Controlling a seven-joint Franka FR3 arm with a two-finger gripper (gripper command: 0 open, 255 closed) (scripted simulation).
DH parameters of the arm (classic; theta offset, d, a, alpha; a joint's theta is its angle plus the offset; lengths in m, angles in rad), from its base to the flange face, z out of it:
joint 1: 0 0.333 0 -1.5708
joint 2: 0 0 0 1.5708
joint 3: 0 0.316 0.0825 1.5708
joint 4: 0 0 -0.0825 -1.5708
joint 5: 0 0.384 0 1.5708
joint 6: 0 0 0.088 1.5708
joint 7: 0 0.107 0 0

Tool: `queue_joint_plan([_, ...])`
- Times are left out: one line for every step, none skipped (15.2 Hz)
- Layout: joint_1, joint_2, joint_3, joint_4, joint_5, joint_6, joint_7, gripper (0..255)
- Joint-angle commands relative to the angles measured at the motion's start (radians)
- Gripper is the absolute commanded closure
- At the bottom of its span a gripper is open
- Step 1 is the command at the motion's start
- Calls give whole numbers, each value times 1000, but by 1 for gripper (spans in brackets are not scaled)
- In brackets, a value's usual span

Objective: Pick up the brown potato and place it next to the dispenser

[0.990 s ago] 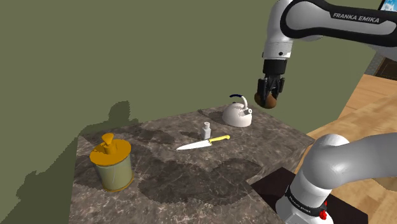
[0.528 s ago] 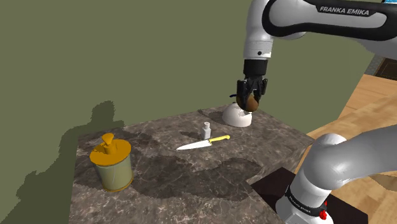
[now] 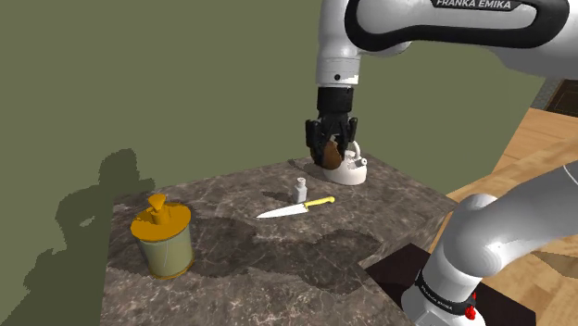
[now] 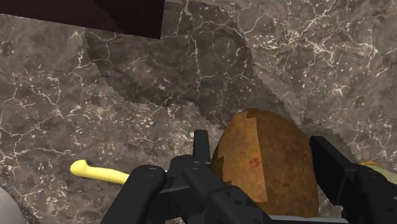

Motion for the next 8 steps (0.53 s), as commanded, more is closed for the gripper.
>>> queue_joint_plan([6, 53, 42, 42, 13, 22, 47, 255])
queue_joint_plan([8, 81, 62, 66, 16, 31, 70, 255])
queue_joint_plan([10, 110, 82, 91, 18, 40, 93, 255])
queue_joint_plan([13, 140, 103, 117, 18, 48, 117, 255])
queue_joint_plan([15, 171, 123, 145, 17, 56, 141, 255])
queue_joint_plan([17, 203, 143, 174, 14, 64, 166, 255])
queue_joint_plan([20, 236, 163, 204, 9, 71, 191, 255])
queue_joint_plan([23, 270, 183, 235, 2, 78, 218, 255])
